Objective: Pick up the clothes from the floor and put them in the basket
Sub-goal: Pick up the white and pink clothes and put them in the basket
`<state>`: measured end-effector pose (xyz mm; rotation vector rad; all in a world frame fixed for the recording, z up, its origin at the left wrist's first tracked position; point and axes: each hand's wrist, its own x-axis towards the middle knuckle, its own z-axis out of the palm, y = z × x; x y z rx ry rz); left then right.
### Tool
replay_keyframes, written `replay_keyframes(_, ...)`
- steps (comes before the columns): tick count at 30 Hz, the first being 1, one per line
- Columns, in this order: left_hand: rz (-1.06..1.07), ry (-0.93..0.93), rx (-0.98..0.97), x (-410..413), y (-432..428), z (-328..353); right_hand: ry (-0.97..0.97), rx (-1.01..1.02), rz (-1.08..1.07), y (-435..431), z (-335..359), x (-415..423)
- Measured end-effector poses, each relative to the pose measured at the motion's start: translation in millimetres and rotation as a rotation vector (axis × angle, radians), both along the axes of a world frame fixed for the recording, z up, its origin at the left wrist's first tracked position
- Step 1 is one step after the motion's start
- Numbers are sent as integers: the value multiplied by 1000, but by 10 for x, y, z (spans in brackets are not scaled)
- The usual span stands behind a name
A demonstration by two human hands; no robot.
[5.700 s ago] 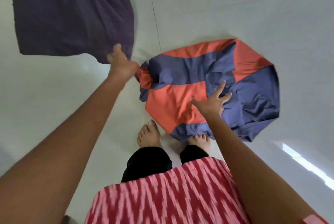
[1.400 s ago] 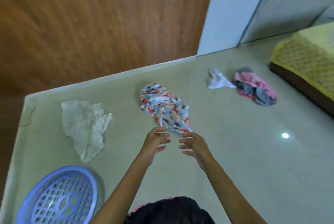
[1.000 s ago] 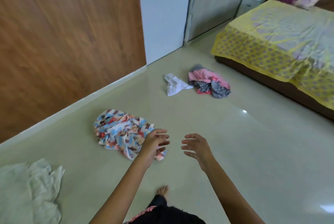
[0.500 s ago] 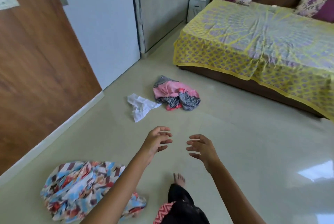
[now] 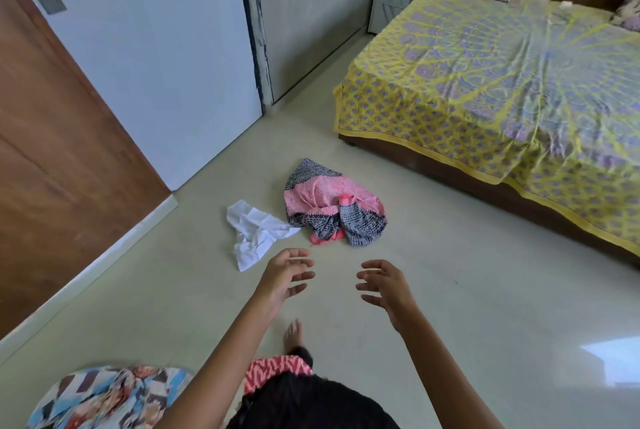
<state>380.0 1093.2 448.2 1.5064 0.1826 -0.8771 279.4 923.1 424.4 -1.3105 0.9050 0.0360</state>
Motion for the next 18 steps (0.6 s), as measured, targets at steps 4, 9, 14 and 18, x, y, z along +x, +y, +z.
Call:
replay_keyframes(4,29,22,22,758,-312,-187,74,-14,-1,-312,-181,676)
replay_keyframes(9,50,61,26,1622,-617,-286,188,-6,66,-645,-271,1454)
replay_keyframes(14,91,98,75,2414,-813,-458,223,-13,83,-962,-399,2320)
replay_keyframes(18,103,116,123,2966,-949,-697,287,-15,157,-1158,-631,2993)
